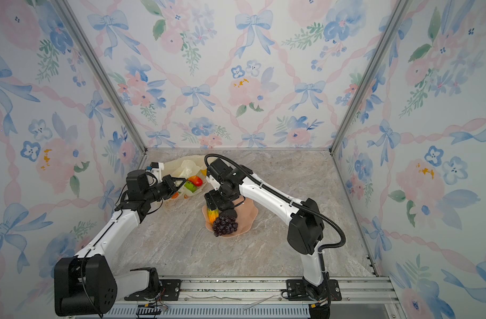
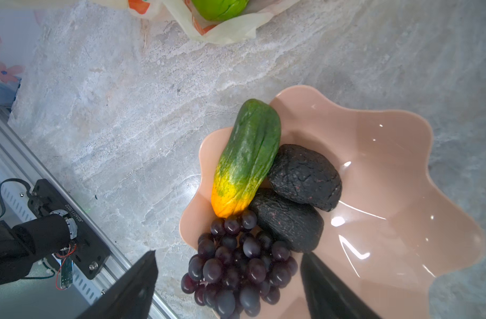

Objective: Place the fruits into the plastic bag
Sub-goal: Place the fruit in the plastic bag, then pick up the fruit from the plate.

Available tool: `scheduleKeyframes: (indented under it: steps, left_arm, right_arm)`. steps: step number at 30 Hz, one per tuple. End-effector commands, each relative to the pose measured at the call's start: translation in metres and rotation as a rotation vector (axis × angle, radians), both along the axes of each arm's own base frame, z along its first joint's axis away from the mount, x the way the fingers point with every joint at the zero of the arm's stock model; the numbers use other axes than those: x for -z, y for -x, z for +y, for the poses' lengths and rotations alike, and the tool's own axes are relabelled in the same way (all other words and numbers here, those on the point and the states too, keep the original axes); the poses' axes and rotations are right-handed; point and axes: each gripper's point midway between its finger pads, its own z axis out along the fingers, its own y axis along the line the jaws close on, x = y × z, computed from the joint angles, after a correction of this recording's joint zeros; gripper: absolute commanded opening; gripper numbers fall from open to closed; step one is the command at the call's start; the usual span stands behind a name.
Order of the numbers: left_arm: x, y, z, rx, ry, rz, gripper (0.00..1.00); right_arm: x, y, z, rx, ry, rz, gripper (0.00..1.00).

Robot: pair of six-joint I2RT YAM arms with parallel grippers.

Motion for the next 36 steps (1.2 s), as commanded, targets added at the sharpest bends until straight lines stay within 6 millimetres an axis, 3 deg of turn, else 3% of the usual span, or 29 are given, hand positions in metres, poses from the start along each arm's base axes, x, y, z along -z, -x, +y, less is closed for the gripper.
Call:
scheduleKeyframes:
  steps: [1, 22, 36]
  left_arm:
    - [0.002, 0.005, 0.0, 0.017, -0.008, -0.011, 0.0]
    - [0.002, 0.005, -0.001, 0.022, 0.0, -0.001, 0.0]
    - [0.004, 0.002, -0.002, 0.027, 0.002, 0.004, 0.0]
  right_arm:
    - [0.018, 0.006, 0.005, -0.056, 0.039, 0.035, 0.84]
    - [0.056, -0.033, 0.04, -0.033, 0.001, 0.095, 0.77]
    - [0.078, -0.049, 0.028, 0.03, 0.076, 0.091, 0.77]
